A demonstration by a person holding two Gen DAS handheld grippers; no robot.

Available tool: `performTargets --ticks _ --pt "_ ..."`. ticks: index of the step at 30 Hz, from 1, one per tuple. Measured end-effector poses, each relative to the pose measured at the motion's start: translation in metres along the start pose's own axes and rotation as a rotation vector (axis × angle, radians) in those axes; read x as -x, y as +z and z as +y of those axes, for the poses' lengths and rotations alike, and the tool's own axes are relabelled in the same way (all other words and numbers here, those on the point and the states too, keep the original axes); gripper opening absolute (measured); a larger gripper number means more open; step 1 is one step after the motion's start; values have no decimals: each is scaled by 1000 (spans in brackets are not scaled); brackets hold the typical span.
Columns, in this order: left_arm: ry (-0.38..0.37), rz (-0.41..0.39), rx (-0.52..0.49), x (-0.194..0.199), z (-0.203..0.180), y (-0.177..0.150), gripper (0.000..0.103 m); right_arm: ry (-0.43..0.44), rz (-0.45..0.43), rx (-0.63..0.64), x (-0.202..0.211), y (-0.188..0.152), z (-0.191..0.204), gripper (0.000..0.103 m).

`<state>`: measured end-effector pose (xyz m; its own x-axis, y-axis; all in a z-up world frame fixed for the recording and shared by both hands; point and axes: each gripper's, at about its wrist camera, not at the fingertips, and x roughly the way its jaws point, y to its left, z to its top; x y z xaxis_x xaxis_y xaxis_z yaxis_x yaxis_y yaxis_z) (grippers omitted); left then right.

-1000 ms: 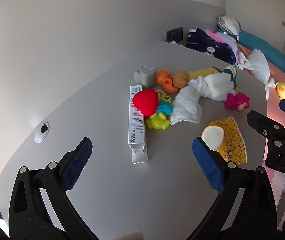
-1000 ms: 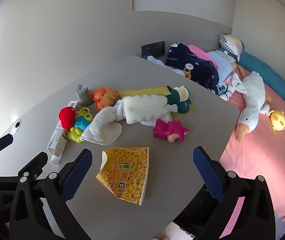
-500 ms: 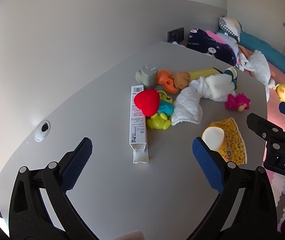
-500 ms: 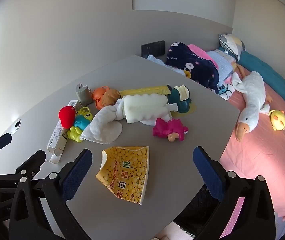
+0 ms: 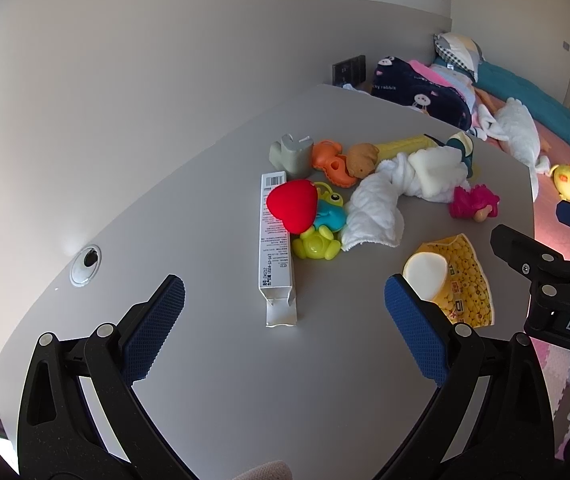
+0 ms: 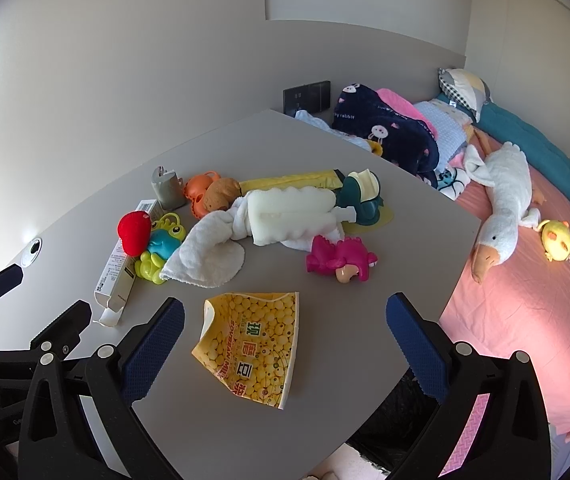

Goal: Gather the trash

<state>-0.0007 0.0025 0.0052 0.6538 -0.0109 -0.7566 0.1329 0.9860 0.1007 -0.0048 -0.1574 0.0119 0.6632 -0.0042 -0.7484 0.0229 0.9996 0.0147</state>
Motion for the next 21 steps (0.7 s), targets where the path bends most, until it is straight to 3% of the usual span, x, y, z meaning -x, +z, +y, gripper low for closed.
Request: performTargets --ticks 21 --pt "9 11 20 -4 5 -2 97 -2 1 -1 -4 0 1 100"
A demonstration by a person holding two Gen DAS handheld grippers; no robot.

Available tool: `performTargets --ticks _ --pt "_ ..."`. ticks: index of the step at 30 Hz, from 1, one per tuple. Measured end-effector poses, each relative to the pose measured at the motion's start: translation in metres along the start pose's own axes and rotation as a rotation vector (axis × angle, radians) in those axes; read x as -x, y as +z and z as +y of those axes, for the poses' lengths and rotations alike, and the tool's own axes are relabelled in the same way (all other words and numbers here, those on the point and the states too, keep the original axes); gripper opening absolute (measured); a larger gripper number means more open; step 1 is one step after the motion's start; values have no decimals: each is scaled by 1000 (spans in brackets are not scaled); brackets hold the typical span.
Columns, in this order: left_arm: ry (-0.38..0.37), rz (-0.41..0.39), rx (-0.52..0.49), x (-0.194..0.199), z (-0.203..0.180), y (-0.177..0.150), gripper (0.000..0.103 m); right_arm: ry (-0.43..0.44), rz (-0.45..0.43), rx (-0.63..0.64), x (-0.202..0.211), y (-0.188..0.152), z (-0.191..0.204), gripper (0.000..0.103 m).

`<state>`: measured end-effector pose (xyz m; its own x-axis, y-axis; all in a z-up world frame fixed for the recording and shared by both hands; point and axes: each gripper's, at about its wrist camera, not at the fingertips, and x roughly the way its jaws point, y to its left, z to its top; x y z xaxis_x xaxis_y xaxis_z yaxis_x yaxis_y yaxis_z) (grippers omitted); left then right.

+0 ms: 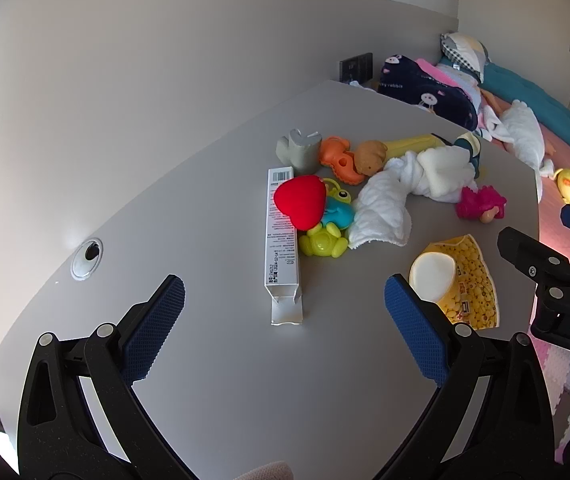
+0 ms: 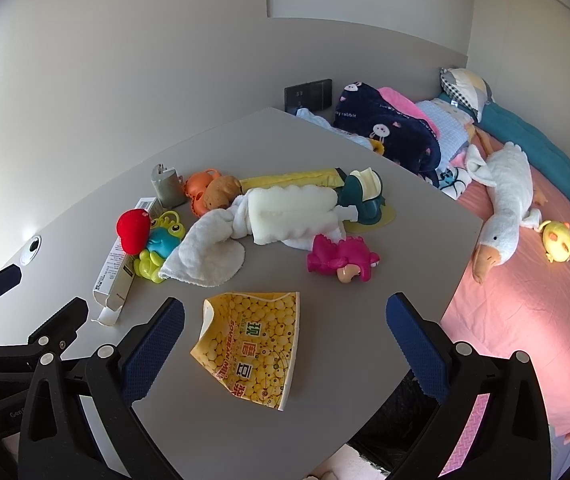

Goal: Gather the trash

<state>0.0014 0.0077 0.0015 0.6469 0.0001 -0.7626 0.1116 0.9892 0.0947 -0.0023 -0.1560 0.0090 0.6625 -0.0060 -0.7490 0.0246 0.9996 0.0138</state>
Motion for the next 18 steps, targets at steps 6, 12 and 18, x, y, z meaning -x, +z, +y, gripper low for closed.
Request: performTargets --ticks 6,12,18 --pt "1 1 0 0 0 0 97 0 0 0 -1 0 -1 100" --pt "3 2 -1 -1 0 -1 97 0 1 0 -1 0 -1 100" --pt "2 2 -3 -2 0 -1 97 -1 2 1 1 1 -2 100"
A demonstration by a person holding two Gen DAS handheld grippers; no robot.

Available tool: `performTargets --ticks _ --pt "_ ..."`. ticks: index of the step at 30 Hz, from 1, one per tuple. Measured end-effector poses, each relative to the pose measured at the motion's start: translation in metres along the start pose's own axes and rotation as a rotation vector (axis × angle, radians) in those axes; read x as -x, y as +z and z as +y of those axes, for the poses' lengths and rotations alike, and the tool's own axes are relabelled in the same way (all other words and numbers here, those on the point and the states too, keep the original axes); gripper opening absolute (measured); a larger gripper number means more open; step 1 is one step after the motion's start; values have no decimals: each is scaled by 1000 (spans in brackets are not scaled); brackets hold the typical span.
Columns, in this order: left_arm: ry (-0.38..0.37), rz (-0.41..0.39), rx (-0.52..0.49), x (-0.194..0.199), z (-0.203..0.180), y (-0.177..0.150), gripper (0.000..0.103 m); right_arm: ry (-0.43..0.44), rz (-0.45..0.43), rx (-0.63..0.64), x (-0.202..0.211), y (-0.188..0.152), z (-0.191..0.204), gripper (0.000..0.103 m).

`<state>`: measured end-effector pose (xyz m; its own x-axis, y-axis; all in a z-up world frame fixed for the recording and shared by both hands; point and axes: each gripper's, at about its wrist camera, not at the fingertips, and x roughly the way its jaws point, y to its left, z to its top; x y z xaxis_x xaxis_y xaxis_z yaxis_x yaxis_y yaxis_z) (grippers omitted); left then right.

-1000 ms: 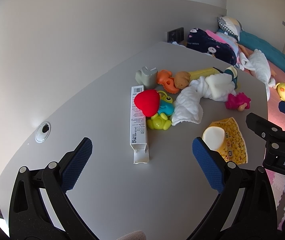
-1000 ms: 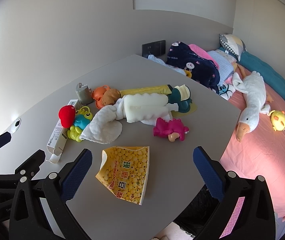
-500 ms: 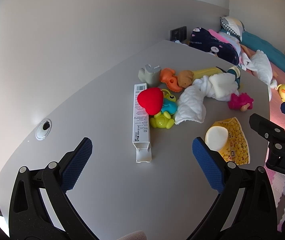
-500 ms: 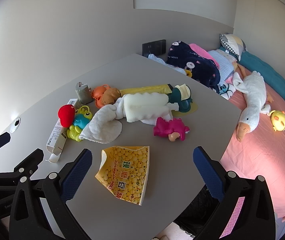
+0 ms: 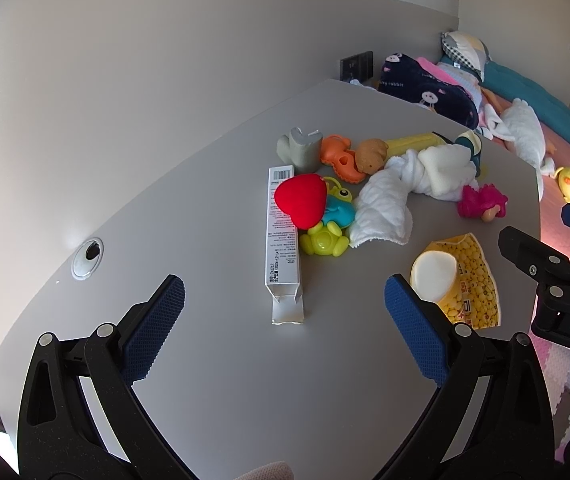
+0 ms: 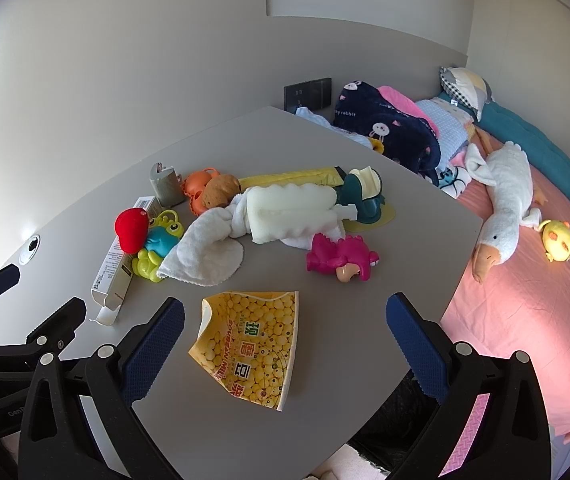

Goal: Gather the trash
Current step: 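Grasp the white toothpaste box with the left tool while the right tool grasps the yellow snack bag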

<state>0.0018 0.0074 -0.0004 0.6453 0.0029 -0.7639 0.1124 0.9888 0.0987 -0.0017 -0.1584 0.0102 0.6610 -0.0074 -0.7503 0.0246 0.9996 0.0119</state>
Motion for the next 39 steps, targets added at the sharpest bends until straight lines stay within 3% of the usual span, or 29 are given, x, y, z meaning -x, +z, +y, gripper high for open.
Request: performTargets --ticks 8,16,25,31,39 --pt "3 7 0 -2 0 -2 97 -1 5 -8 -5 -5 -1 100" --pt "10 44 24 -19 10 -1 97 38 67 -47 -20 -13 -7 100" --pt "18 70 43 -42 21 6 96 87 127 -37 -34 -11 2 77" --pt "7 122 48 -65 27 11 83 120 177 6 -51 -13 18 66" --pt "17 167 24 -92 24 16 80 125 202 32 -68 -12 28 51"
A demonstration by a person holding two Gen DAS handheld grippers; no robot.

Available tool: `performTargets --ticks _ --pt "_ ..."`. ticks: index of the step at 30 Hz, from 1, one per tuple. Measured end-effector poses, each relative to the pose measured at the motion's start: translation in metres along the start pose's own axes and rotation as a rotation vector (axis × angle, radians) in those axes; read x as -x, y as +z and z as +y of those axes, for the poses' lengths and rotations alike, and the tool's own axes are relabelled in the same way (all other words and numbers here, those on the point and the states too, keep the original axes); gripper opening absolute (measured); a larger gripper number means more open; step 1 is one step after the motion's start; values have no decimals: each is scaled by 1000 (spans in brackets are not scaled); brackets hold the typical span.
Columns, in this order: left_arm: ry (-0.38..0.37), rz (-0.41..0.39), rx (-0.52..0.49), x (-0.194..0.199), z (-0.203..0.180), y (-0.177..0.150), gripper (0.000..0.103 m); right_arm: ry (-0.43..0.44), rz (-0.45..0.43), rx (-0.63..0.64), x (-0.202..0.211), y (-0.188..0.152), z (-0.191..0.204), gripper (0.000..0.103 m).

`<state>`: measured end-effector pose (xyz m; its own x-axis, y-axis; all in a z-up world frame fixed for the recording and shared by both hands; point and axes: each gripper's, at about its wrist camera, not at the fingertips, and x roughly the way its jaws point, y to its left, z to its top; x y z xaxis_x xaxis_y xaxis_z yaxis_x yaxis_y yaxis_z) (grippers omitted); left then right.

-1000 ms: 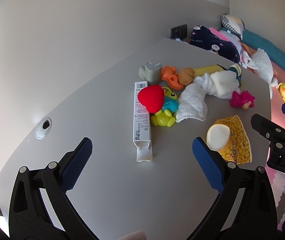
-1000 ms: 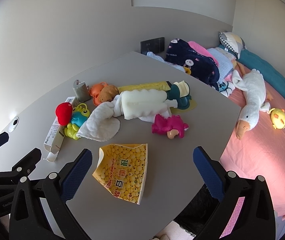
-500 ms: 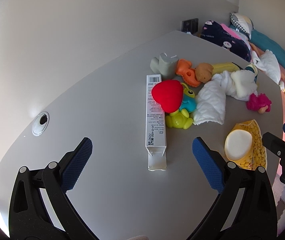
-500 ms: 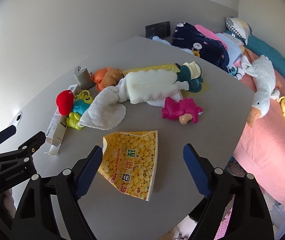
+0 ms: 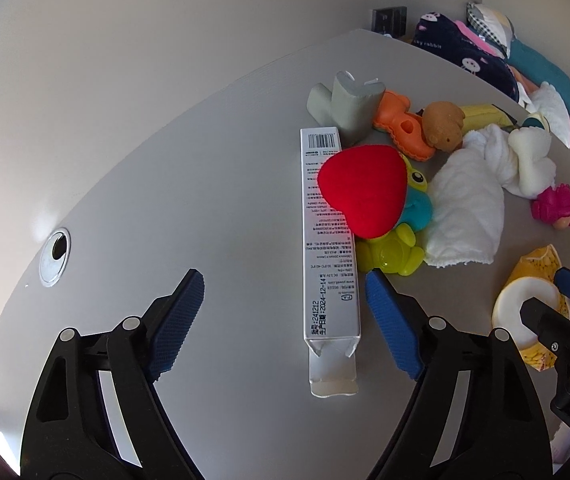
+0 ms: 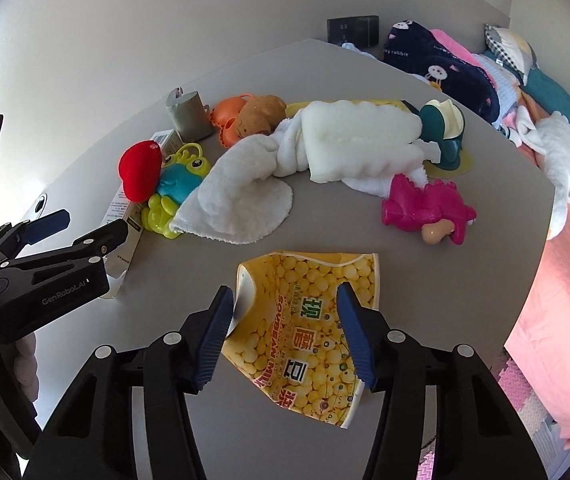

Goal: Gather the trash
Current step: 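Grasp the white toothpaste box with the left tool while the right tool grasps the yellow snack bag, then carry box and bag to the black bin and open both tools over it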

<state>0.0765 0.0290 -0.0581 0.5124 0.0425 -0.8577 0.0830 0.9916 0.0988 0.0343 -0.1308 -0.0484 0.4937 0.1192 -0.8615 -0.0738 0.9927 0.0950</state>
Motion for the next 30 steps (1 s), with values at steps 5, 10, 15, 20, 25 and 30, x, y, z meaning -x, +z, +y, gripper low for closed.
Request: performTargets --ticks 5,10,15,20,25,30 --pt "-29 28 4 -14 1 4 78 33 0 15 -7 -1 2 39" --pt "-75 53 47 -22 9 3 67 52 -14 48 -8 -1 3 30" --pt "-66 43 58 -19 14 2 51 67 -2 40 -6 1 3 28" --pt "-56 22 117 -12 25 -2 28 118 -15 25 3 3 1 24" --pt "-21 -70 125 11 30 -3 27 127 -55 42 15 3 3 23" --pt "-26 -118 122 33 30 1 27 138 -104 48 31 4 2 23"
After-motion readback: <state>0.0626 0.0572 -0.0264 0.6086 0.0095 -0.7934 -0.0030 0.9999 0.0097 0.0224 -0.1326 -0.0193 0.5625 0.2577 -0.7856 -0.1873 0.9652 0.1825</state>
